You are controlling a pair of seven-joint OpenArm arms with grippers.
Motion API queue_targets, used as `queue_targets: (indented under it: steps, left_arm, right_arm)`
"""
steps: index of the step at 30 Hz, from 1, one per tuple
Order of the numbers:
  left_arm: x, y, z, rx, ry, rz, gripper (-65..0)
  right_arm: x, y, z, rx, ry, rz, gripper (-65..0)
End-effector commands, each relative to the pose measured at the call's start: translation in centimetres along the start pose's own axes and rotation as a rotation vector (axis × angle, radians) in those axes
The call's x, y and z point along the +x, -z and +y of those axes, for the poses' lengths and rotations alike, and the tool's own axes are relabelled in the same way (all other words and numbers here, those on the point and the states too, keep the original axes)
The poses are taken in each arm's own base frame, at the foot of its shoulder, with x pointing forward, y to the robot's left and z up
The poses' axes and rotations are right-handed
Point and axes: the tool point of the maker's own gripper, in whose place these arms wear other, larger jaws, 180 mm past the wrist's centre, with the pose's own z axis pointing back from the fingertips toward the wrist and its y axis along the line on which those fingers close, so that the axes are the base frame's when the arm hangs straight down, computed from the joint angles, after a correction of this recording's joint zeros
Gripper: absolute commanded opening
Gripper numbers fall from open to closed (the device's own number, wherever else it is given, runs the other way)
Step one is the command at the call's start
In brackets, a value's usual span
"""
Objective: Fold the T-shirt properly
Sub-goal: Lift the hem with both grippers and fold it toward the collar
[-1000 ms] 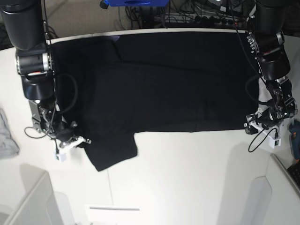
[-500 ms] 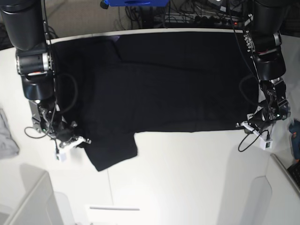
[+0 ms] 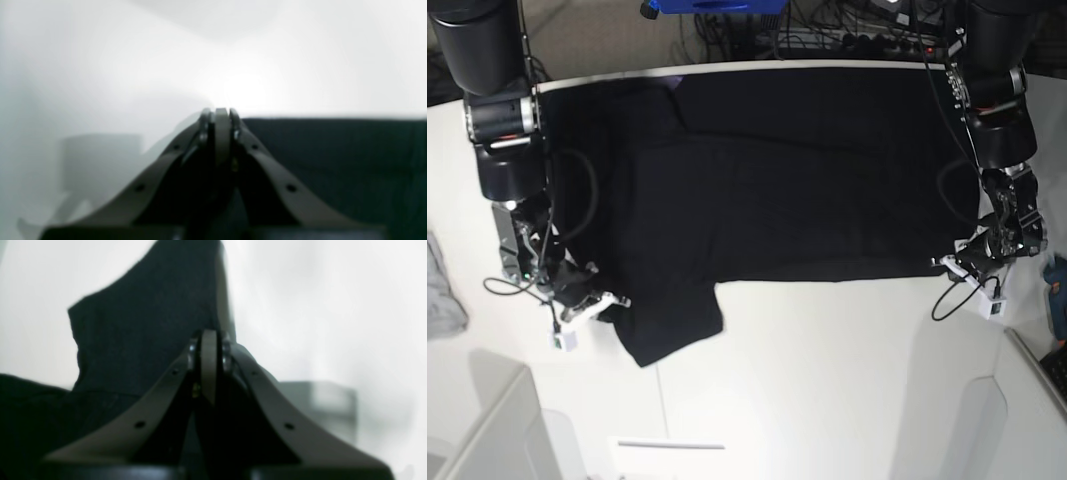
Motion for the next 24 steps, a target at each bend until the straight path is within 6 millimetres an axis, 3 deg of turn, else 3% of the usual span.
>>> queue_targets:
  steps: [1, 9, 12, 15, 20, 24]
  left_arm:
    - [2.0, -1.1, 0.7, 0.018, 0.027, -0.060, -65.0]
    - [2.4, -2.4, -0.1, 0.022, 0.085, -0.103, -65.0]
    - [2.0, -2.6, 0.3, 0.027, 0.073, -0.081, -65.0]
    - [3.2, -4.1, 1.2, 0.054, 0.055, -0.114, -65.0]
    - [4.3, -5.7, 0.5, 0.065, 0.108, -0.162, -65.0]
    - [4.0, -6.1, -0.2, 0.060, 0.118, -0.176, -65.0]
  right_arm:
    - [3.2, -0.9, -0.9, -0.020, -0.006, -0.076, -65.0]
    - [4.2, -2.1, -2.1, -0.047, -0.033, -0.100, -65.0]
    - [3.5, -2.3, -2.6, -0.053, -0.032, -0.090, -65.0]
    - [3.1, -2.8, -2.9, -0.057, -0.048, -0.088, -65.0]
    - [2.5, -3.1, -2.3, -0.041, -0.066, -0.090, -65.0]
    - [1.7, -3.1, -2.6, -0.046, -0.061, -0.077, -65.0]
